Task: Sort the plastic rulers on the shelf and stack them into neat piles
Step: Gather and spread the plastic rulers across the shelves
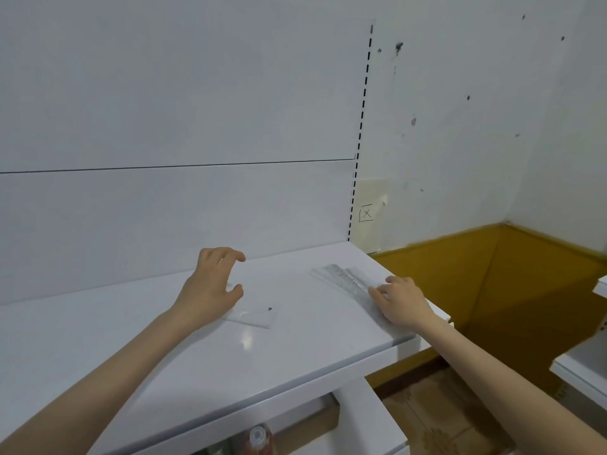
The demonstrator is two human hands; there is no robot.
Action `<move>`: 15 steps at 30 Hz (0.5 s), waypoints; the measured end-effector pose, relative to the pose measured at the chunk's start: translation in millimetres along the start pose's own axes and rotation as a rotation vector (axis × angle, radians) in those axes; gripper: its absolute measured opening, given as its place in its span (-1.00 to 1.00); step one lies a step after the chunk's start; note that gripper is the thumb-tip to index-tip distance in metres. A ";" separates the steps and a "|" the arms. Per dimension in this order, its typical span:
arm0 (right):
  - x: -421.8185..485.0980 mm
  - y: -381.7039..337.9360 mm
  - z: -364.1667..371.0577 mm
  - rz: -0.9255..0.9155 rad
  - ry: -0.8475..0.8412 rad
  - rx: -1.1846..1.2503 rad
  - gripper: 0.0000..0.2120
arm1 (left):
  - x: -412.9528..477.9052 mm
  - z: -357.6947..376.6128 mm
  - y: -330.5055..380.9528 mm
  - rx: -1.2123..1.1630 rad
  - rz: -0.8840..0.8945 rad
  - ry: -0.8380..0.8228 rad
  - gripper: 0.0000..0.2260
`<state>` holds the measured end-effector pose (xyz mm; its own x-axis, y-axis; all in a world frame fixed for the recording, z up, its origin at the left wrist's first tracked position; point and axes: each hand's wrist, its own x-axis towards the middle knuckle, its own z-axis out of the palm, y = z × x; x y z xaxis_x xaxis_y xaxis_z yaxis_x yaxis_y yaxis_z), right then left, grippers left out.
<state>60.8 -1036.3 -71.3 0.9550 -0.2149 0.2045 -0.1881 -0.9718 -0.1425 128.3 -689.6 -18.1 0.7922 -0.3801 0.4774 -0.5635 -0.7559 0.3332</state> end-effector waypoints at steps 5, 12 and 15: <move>8.3 -15.5 -8.8 -0.035 0.123 0.120 -0.60 | -11.1 -15.6 -9.6 0.092 -0.012 0.013 -0.68; 24.2 -151.7 -15.1 -0.427 0.133 0.383 -0.75 | -81.9 -76.0 -62.6 0.224 -0.246 0.095 -0.76; 16.4 -241.2 -5.0 -0.597 0.041 0.448 -0.76 | -140.5 -120.7 -96.6 0.281 -0.390 0.135 -0.79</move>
<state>120.7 -805.9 -28.7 0.8545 0.3251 0.4052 0.4797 -0.7933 -0.3750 43.2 -498.9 -19.3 0.8835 0.0177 0.4681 -0.1317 -0.9496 0.2845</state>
